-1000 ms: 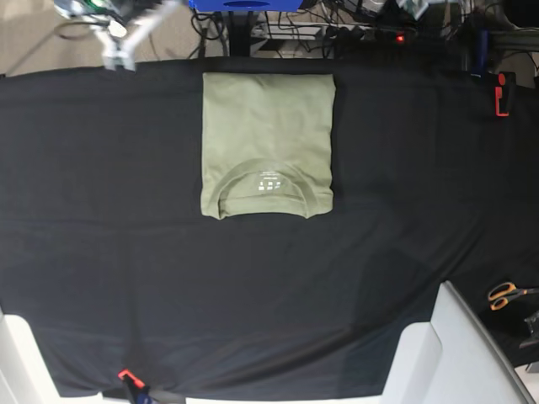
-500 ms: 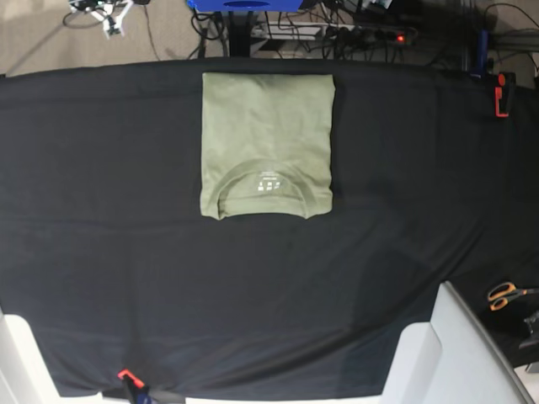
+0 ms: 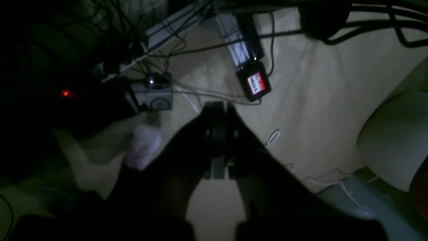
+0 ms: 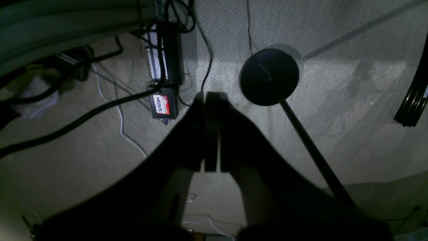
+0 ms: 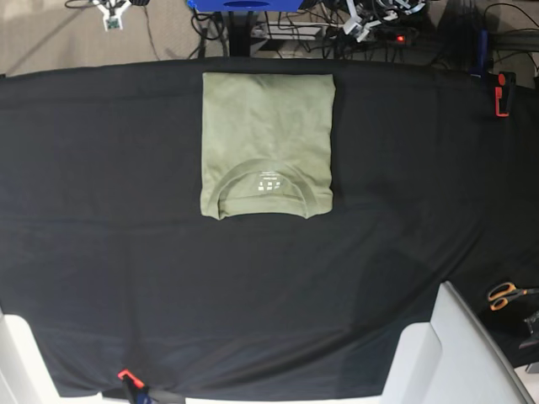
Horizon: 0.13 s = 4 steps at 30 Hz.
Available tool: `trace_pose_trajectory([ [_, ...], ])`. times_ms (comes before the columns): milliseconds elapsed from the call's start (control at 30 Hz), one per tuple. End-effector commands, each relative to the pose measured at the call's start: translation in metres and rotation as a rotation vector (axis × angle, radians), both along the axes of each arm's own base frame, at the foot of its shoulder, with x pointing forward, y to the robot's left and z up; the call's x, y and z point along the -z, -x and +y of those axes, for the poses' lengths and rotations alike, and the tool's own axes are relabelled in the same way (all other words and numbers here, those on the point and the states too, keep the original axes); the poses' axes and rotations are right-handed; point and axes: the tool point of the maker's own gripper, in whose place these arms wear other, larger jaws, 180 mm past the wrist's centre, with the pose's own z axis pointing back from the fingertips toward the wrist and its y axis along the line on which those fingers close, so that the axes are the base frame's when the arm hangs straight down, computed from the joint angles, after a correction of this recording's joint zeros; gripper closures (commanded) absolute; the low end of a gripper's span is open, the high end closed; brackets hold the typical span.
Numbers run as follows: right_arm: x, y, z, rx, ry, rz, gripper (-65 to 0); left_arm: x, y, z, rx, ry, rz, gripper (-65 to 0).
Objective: Fold the T-shirt properly
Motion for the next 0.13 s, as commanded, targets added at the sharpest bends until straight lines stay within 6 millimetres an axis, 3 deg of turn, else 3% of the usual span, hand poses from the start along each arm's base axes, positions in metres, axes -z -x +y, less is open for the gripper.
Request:
trace_pose_trajectory([
  [0,0.0,-0.005,-0.002,0.003,0.001,-0.017,0.0,-0.002,-0.007,0.003,0.003,0.007,-0.026,0.0],
  [100,0.0,-0.012,-0.001,0.001,0.001,-0.028,0.0,-0.003,-0.017,0.0,-0.003,0.022,-0.062,0.0],
])
